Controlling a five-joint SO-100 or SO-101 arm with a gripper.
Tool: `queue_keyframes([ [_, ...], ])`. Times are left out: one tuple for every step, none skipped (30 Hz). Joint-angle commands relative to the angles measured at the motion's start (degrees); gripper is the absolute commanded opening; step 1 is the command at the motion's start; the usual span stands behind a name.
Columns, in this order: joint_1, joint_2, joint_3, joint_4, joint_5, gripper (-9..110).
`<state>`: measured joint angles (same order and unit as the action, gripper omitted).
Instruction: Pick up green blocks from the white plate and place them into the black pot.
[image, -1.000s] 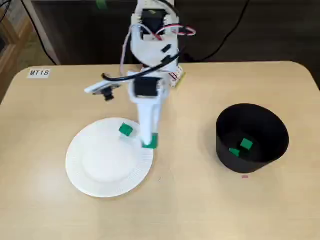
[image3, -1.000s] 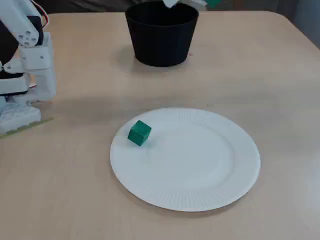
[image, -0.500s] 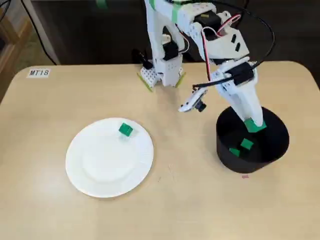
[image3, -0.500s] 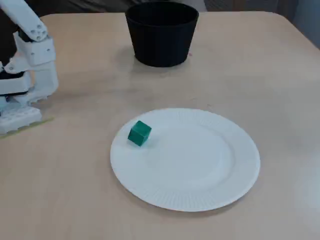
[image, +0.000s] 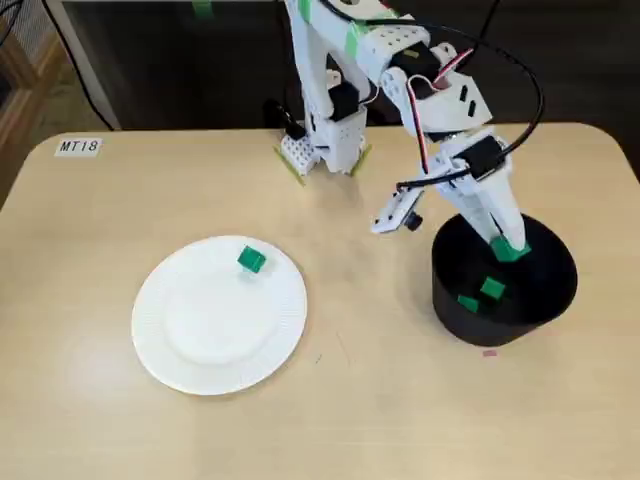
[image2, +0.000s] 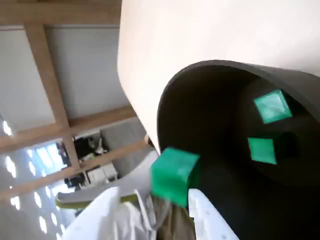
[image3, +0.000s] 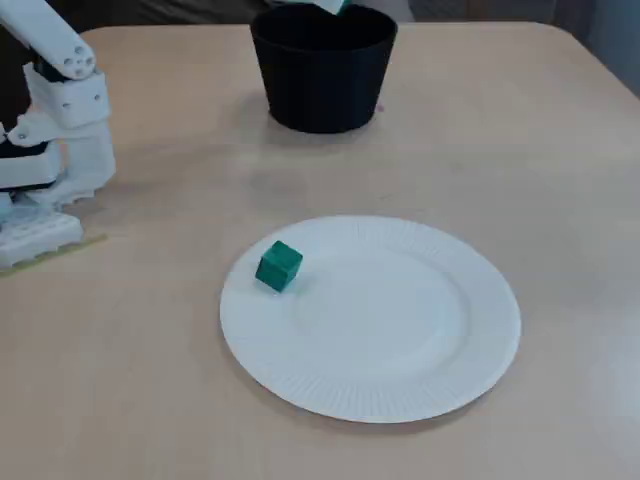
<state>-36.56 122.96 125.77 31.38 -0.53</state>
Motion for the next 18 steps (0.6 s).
queue_keyframes([
  [1.1, 3.2, -1.0, 4.0, -0.6, 27],
  [1.4, 3.6, -1.0, 4.8, -0.9, 27],
  [1.8, 4.0, -1.0, 5.6, -1.1, 27],
  [2.3, 4.4, -1.2, 6.7, -1.4, 27],
  [2.7, 4.7, -1.6, 7.8, -1.7, 26],
  [3.3, 4.9, -2.3, 9.4, -1.7, 24],
  [4.3, 5.1, -3.4, 11.3, -1.6, 18],
  [5.6, 5.5, -4.8, 13.7, -1.2, 10],
  [7.4, 6.1, -6.3, 16.3, -1.1, 1],
  [9.7, 6.5, -7.9, 19.7, -1.1, -2],
  [12.4, 6.7, -9.6, 23.1, -1.5, -2],
  [15.5, 6.7, -11.1, 26.2, -1.8, -2],
  [18.8, 6.5, -12.4, 29.0, -2.3, -2],
  [22.2, 5.9, -13.4, 31.4, -2.6, -2],
  [25.8, 5.4, -14.2, 33.4, -3.2, -2],
  [29.2, 4.6, -14.7, 35.2, -3.8, -2],
  [32.5, 3.4, -15.4, 37.1, -4.1, -2],
  [35.8, 2.2, -16.3, 39.5, -4.2, -2],
])
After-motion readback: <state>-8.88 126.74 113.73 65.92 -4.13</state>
